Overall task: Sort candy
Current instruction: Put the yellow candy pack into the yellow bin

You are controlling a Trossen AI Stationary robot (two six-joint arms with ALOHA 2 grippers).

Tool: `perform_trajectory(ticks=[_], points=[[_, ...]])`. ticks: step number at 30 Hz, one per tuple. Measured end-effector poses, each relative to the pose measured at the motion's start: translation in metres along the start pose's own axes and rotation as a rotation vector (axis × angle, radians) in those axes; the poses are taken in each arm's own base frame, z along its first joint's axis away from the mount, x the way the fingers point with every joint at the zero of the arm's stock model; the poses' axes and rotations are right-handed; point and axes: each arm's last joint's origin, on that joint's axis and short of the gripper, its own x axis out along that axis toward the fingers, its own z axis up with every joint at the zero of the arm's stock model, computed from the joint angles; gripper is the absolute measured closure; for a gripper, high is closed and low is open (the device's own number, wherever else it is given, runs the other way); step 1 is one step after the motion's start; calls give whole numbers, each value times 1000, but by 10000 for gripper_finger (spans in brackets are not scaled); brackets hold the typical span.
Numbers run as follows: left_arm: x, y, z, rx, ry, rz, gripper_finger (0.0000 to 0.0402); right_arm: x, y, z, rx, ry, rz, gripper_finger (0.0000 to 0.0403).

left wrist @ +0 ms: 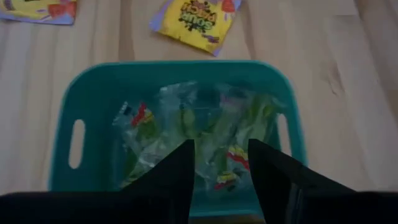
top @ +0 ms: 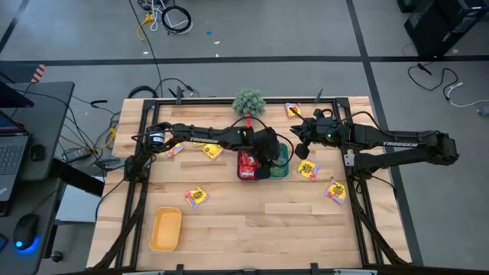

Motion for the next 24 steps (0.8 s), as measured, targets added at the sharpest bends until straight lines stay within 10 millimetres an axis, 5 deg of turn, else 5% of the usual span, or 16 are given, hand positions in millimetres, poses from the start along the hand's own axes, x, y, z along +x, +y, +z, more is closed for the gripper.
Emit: perform_trajectory(ticks=[4,9,17,24], points=[[-9,-2,4,14,-10,15,276,0,0,0,-4,0,0,366],[-38,-14,11,88,-35,3,384,1,1,-1,-20,-15,4,374],[-63,-33,-3,98,-241,-6,400,17,13,-24,9,-150,184,400],[-78,-51,-47,70,-379,-27,400,27,32,-39,36,-252,286,402]])
